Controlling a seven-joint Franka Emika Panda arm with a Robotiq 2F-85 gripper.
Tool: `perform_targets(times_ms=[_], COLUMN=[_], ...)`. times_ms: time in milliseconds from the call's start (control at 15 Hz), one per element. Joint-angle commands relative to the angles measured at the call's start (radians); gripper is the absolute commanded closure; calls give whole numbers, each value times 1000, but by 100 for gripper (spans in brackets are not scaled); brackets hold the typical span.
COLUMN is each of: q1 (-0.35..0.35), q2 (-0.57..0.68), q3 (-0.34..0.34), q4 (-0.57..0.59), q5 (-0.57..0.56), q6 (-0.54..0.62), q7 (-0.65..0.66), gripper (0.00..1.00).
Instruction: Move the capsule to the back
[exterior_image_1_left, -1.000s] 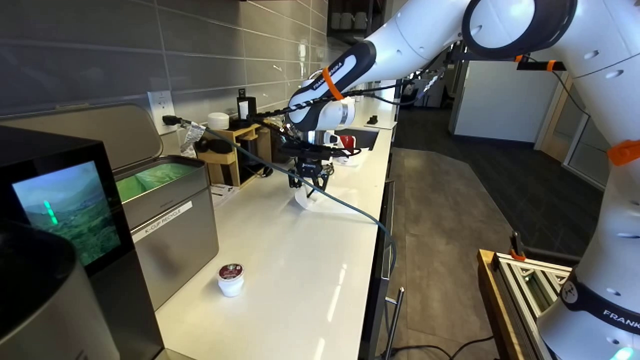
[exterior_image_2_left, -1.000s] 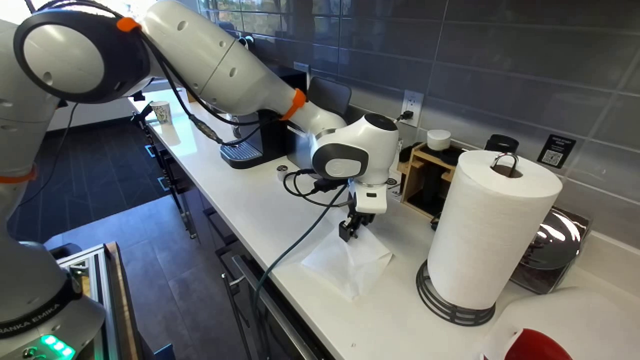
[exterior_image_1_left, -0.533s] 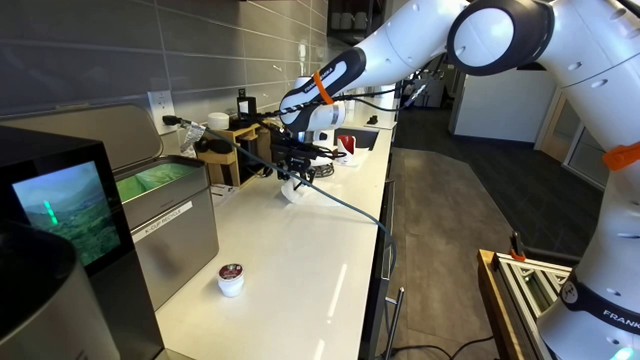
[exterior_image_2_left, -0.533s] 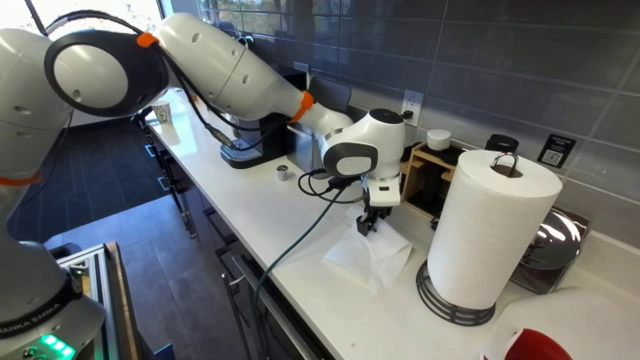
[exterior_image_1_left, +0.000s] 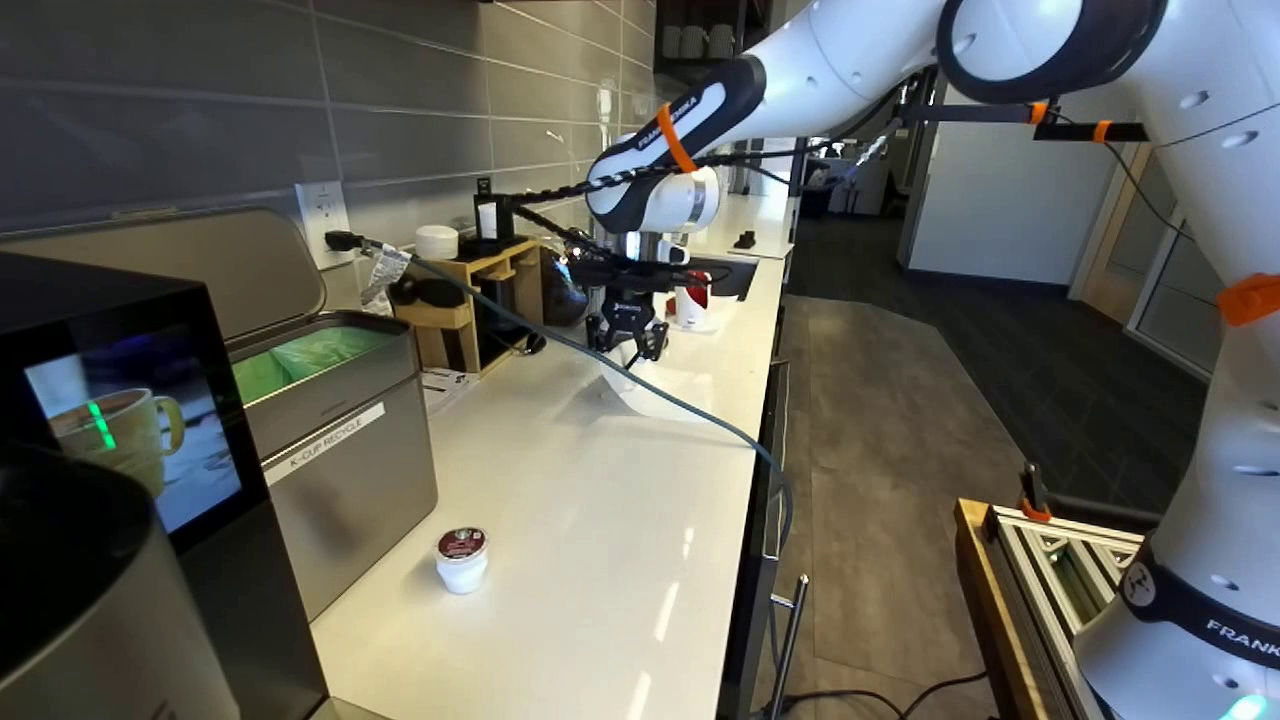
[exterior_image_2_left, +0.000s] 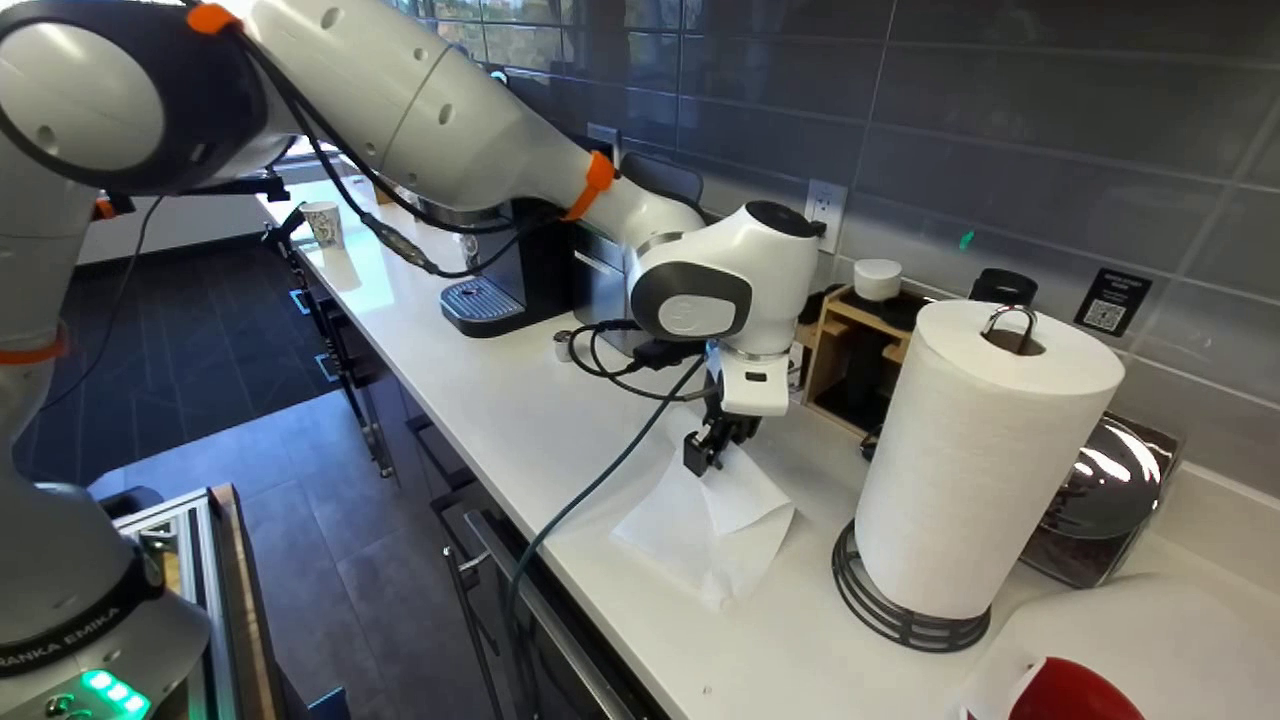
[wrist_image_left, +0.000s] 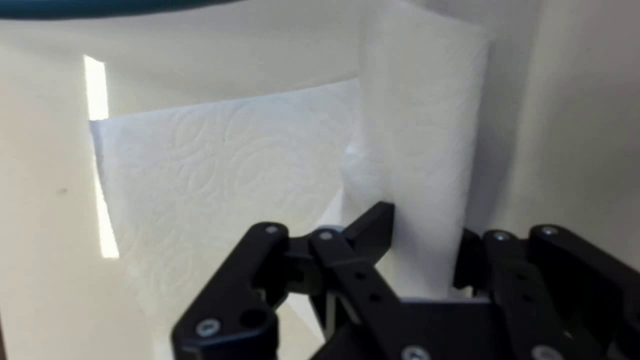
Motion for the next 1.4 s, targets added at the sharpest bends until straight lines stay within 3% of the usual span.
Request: perform_targets(times_ms=[0,333,733,933,1267,1333], q1=[8,39,39,24,3,21], q2=[-218,-353,-387,-302,-73,-187], q3=[-26,-102,-107,-91,-74,-89], q4=[-209,-285,-308,-252,-101,-197], q5=[-48,-317,-565,-581,-547,-562], q6=[-41,-218,-228,-224,-228,-219], q7=[-50,74,420,457,355,391], gripper=[97,97,97,97,97,97])
